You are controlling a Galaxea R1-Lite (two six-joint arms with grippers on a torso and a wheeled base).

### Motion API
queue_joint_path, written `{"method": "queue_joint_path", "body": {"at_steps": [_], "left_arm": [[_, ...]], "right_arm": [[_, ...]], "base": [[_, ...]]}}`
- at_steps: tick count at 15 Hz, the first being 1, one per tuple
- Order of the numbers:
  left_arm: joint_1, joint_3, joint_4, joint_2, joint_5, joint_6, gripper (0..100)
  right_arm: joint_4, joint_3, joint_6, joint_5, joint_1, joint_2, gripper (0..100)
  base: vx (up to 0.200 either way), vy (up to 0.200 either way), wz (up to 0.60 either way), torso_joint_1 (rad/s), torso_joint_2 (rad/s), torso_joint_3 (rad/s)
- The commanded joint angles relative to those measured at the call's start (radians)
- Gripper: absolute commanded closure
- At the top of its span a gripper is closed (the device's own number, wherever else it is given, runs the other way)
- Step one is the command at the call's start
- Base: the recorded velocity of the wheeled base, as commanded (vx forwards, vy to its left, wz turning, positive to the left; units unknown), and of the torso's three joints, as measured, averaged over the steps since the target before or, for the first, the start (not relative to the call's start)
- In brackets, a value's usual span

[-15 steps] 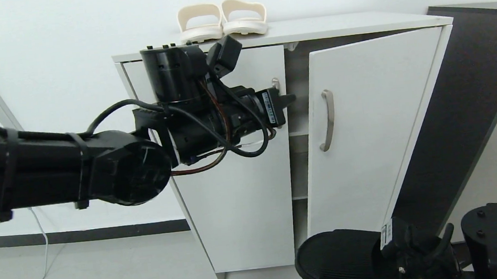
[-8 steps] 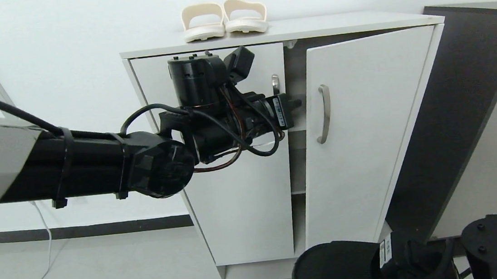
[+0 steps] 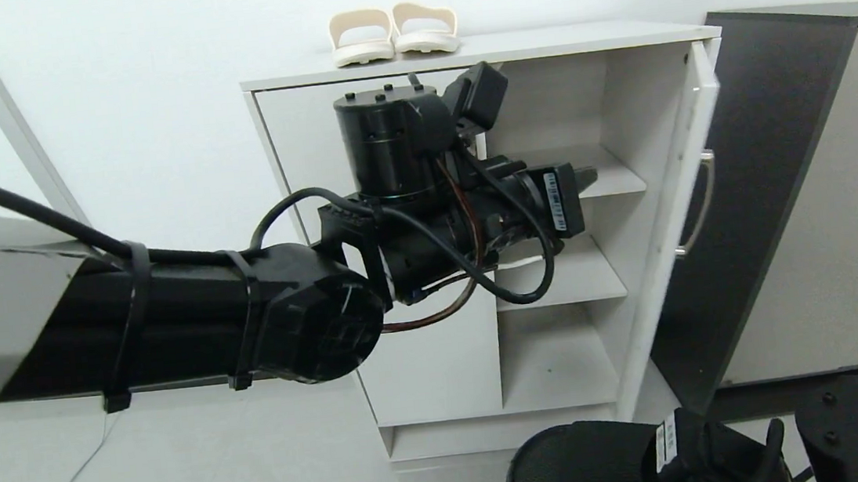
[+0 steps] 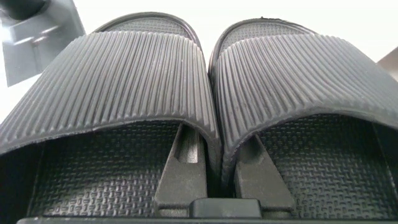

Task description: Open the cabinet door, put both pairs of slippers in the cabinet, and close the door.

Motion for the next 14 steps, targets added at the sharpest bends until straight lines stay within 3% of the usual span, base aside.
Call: {"method": "queue_joint_path", "body": {"at_steps": [1, 3, 6, 8, 10, 12, 14], "left_arm": [[0.050, 0.035, -0.030, -0.011, 0.001, -0.001, 100], [0.099, 0.086, -0.041, -0.057, 0.024, -0.002, 100], [0.195, 0.221, -0.033, -0.223, 0.073, -0.001, 100], [0.286, 0.381, 0.045, -0.456, 0.133, 0.004, 100], [0.324, 0.535, 0.125, -0.698, 0.165, 0.027, 100], [0.338, 0.654, 0.378, -1.040, 0.194, 0.110, 100], [0.353, 0.675, 0.665, -1.253, 0.291, 0.128, 100]], "right_arm": [[-0.001, -0.001, -0.001, -0.001, 0.001, 0.004, 100], [-0.002, -0.012, 0.008, -0.004, -0.009, 0.009, 100], [-0.001, -0.047, 0.011, -0.007, -0.090, 0.029, 100], [-0.008, -0.058, 0.028, -0.007, -0.117, 0.040, 100], [-0.047, -0.058, 0.028, -0.008, -0.122, 0.040, 100], [-0.058, -0.065, 0.028, -0.017, -0.144, 0.046, 100], [-0.059, -0.075, 0.030, -0.030, -0.165, 0.046, 100]], "base": [[0.000, 0.000, 0.00, 0.000, 0.00, 0.000], [0.000, 0.000, 0.00, 0.000, 0.00, 0.000], [0.000, 0.000, 0.00, 0.000, 0.00, 0.000], [0.000, 0.000, 0.00, 0.000, 0.00, 0.000], [0.000, 0.000, 0.00, 0.000, 0.00, 0.000], [0.000, 0.000, 0.00, 0.000, 0.00, 0.000], [0.000, 0.000, 0.00, 0.000, 0.00, 0.000]]}}
